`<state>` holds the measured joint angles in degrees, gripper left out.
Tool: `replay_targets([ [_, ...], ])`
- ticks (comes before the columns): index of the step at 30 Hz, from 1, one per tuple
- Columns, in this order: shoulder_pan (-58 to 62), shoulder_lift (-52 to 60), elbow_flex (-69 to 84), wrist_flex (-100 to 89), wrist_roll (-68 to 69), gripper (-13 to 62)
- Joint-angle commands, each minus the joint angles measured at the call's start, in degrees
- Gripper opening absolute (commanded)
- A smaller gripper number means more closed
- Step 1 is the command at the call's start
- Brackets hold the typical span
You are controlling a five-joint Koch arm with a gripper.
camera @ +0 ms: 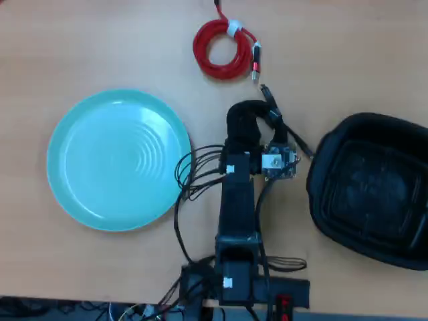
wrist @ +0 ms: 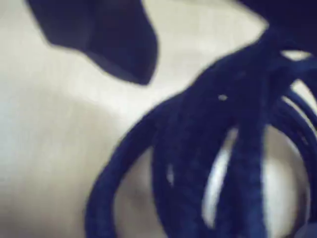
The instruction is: Put a black charging cable in a black bowl and put a red charging cable in a green bowl
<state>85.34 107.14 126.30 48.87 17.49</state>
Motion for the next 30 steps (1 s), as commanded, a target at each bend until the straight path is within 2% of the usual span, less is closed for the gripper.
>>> replay_targets([
  [1, 0.0, 0.3, -0.2, -4.1, 1.8, 57.5],
  [9, -0.9, -0.1, 4.3, -8.7, 3.6, 56.2],
  [16, -1.1, -2.3, 4.4, -12.6, 3.6, 49.4],
  [28, -0.1, -4.1, 5.8, -12.7, 4.0, 48.5],
  [30, 0.7, -4.1, 5.8, -12.7, 4.3, 45.6],
])
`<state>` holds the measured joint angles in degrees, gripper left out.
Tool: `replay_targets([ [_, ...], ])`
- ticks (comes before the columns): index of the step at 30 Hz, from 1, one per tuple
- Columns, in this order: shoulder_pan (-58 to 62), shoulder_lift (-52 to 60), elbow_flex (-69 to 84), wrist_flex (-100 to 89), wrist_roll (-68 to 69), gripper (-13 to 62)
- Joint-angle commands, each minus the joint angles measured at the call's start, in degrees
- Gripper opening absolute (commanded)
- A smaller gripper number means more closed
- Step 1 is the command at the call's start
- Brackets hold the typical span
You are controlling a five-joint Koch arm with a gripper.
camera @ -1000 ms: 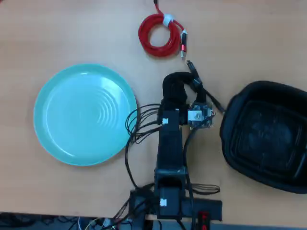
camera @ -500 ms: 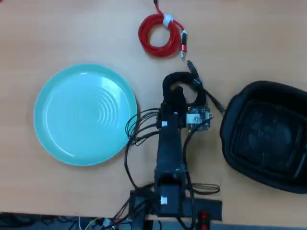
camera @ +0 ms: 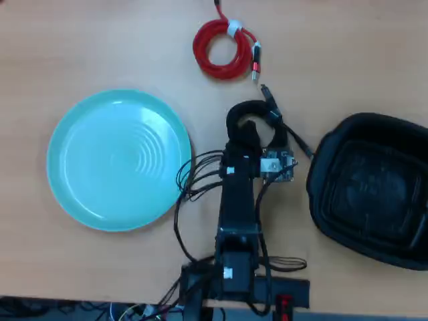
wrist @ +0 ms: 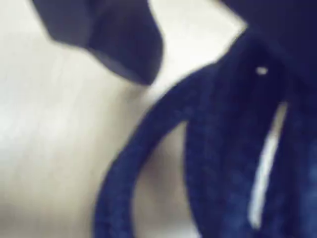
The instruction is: Put a black charging cable in a black bowl and put a red charging cable in a green bowl
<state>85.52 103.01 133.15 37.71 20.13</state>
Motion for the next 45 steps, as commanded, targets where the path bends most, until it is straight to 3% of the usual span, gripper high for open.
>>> replay_targets([
  [1, 0.9, 0.0, -1.0, -1.6, 1.8, 43.1],
  [6, 2.9, 0.0, -1.0, -3.0, 1.8, 27.3],
  [15, 6.1, 0.0, -1.0, -3.1, 1.9, 7.8],
  [22, 6.2, 0.1, -0.2, -2.7, 2.3, 3.3],
  [26, 6.9, 0.1, 0.3, -2.9, 8.3, -9.1],
  [28, 7.0, 0.2, 0.1, -3.1, 9.8, -5.8],
  [35, 7.5, 0.7, -0.4, -1.9, 9.8, -5.8],
  [45, 7.8, 13.9, -5.4, 4.9, 6.2, -5.8],
])
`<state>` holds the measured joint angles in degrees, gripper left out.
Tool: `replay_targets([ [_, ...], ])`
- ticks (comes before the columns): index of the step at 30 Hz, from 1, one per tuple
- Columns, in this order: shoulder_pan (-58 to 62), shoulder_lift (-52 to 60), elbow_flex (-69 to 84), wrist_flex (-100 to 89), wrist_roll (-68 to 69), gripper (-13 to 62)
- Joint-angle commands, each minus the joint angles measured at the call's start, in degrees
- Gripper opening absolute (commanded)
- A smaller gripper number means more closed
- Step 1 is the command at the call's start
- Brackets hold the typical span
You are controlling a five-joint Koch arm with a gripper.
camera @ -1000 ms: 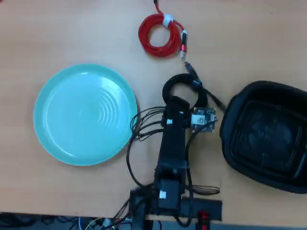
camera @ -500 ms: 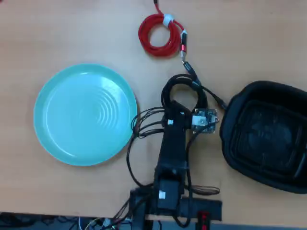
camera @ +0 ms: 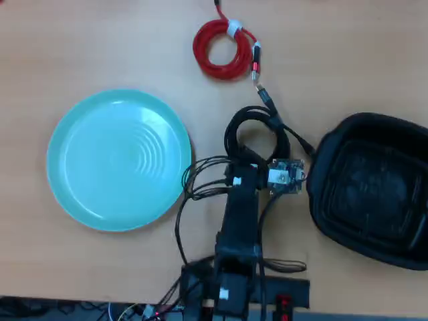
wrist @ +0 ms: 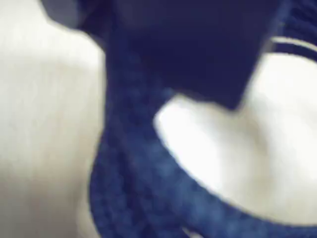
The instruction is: Put a black charging cable in a black bowl and put a red charging cable in a green bowl
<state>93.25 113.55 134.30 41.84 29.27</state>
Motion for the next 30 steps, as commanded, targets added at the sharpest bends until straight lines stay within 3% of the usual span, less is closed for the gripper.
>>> replay_targets([
  [1, 0.2, 3.5, -8.3, 2.5, -3.2, -5.8],
  [20, -7.8, 3.1, -51.2, 27.2, -3.4, -5.8],
  [30, -9.0, 0.3, -58.4, 20.7, -12.6, -5.8],
])
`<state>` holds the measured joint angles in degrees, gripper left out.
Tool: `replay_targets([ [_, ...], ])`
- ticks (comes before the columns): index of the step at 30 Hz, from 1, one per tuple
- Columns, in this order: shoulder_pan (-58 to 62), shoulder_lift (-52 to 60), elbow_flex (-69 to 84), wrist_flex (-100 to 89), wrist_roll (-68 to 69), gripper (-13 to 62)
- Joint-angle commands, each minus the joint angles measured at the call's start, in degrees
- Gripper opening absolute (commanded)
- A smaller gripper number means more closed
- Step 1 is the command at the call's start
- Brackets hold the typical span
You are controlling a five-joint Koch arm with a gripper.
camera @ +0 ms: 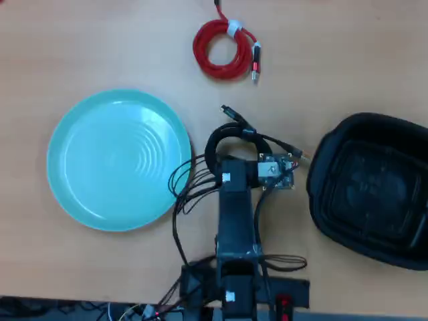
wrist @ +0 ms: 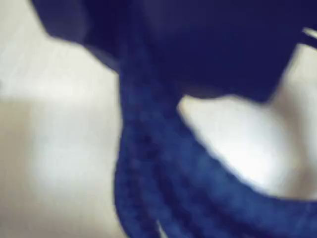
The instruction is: Put a black charging cable in a black bowl and put a red charging cable in a green bowl
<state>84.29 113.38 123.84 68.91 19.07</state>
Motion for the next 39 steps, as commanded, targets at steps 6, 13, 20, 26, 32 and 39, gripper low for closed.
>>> replay_targets([
  [6, -0.3, 0.3, -54.7, -0.4, -2.5, -5.8],
  [13, -1.7, -1.8, -68.1, 15.2, -2.4, -5.9],
  [20, -1.3, -2.2, -72.1, 20.7, -3.9, -5.9],
  [26, -0.8, 9.1, -66.8, 23.5, -4.0, -5.8],
  [32, 0.2, 23.1, -44.6, 20.9, -4.3, -5.8],
  [39, -0.1, 23.0, -44.8, 14.2, -4.0, -5.9],
])
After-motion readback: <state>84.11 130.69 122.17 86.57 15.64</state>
